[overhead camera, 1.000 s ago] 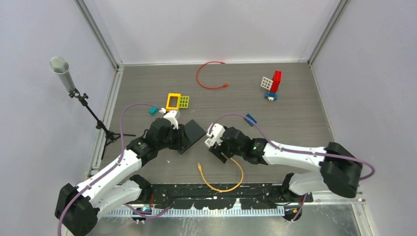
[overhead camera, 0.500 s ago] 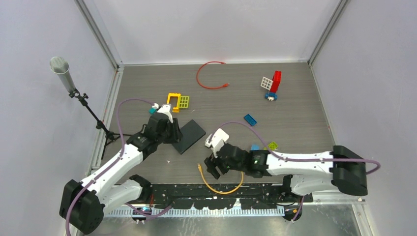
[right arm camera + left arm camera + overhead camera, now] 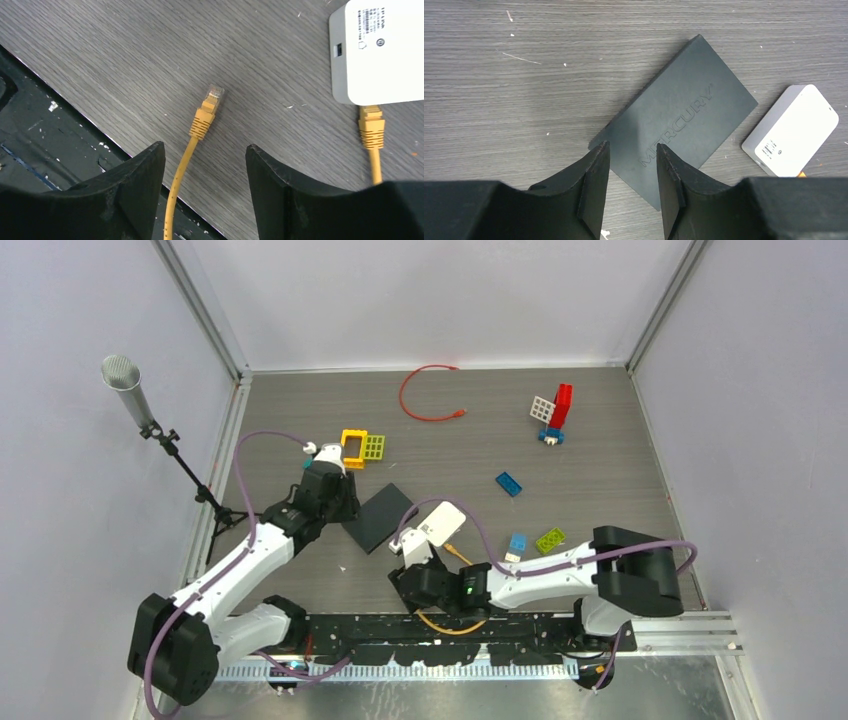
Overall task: Insert the plug into the switch port
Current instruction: Pick up the connector from the center of the board.
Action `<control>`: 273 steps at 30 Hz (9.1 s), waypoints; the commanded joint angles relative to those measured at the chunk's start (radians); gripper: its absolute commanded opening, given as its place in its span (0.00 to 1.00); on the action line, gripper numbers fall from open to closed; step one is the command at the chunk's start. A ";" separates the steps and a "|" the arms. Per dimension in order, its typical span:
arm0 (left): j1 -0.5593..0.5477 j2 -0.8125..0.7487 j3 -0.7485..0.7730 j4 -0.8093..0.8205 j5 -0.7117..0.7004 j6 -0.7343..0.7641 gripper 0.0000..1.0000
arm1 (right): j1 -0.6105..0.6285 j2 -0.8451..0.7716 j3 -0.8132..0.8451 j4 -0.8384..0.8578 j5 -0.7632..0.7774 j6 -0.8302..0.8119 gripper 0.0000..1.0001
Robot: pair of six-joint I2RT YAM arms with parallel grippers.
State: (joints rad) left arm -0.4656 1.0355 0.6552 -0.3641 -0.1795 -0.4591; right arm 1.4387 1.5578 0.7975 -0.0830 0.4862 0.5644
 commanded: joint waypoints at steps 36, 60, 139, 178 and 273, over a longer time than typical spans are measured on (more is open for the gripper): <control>0.068 0.027 -0.077 0.161 -0.007 0.009 0.41 | -0.027 -0.529 -0.405 0.368 -0.126 -0.209 0.00; 0.108 0.075 -0.077 0.205 0.079 0.004 0.42 | -0.038 -1.024 -0.563 0.309 -0.307 -0.396 0.00; -0.348 -0.498 -0.369 0.359 0.354 -0.629 0.49 | -0.073 -0.468 -0.394 0.624 -0.163 -0.466 0.01; -0.447 -0.452 -0.275 0.050 0.064 -0.782 0.00 | -0.097 -0.689 -0.531 0.593 -0.252 -0.585 0.54; -0.488 -0.409 -0.304 0.788 0.963 0.679 0.61 | -0.399 -0.803 -0.325 0.126 -1.054 -0.367 0.00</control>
State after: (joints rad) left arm -0.9337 0.5991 0.2993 0.3622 0.7128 0.1730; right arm 1.0447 0.7662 0.4595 0.0132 -0.5034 0.1699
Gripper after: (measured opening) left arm 0.626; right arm 0.066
